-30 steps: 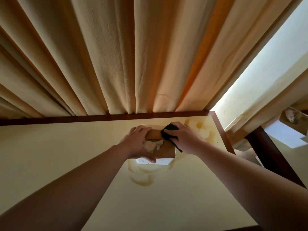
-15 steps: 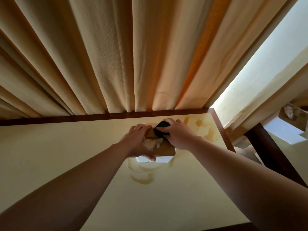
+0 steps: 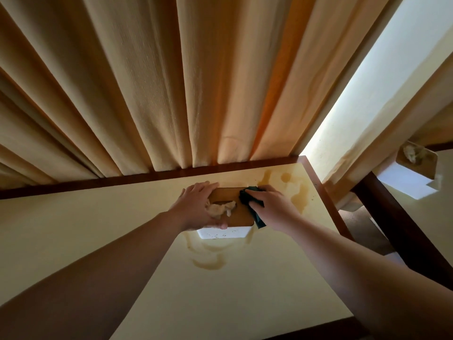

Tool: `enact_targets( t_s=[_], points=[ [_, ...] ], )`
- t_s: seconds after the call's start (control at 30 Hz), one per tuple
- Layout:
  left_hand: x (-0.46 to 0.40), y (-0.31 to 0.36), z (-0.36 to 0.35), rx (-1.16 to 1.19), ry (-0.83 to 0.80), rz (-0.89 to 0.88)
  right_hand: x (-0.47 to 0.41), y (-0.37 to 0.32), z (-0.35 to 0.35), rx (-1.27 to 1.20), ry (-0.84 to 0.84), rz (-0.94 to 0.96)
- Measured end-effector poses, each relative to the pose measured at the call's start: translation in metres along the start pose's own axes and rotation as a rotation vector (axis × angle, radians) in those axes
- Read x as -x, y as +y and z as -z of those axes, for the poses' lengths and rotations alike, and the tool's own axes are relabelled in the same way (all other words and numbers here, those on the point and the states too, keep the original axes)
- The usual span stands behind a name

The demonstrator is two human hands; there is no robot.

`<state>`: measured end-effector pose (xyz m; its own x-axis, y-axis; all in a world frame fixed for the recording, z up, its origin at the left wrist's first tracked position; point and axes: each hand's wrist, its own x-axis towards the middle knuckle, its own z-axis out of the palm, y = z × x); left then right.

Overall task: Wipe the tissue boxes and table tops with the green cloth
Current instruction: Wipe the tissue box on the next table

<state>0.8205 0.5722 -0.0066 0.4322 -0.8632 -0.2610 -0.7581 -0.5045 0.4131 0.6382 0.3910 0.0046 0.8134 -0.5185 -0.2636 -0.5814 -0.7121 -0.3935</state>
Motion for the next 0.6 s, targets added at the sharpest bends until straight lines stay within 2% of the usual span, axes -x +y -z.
enact_targets(
  t_s=[0.2,0.37,0.6],
  points=[
    [-0.004,0.005,0.013,0.002,0.154,-0.158,0.014,-0.002,-0.002,-0.057,0.080,-0.018],
    [-0.024,0.023,0.019,-0.035,0.018,-0.099,0.025,0.000,-0.006,-0.157,0.152,-0.037],
    [-0.048,0.033,0.023,-0.139,0.006,0.025,0.042,0.019,-0.003,-0.229,0.210,-0.053]
  ],
)
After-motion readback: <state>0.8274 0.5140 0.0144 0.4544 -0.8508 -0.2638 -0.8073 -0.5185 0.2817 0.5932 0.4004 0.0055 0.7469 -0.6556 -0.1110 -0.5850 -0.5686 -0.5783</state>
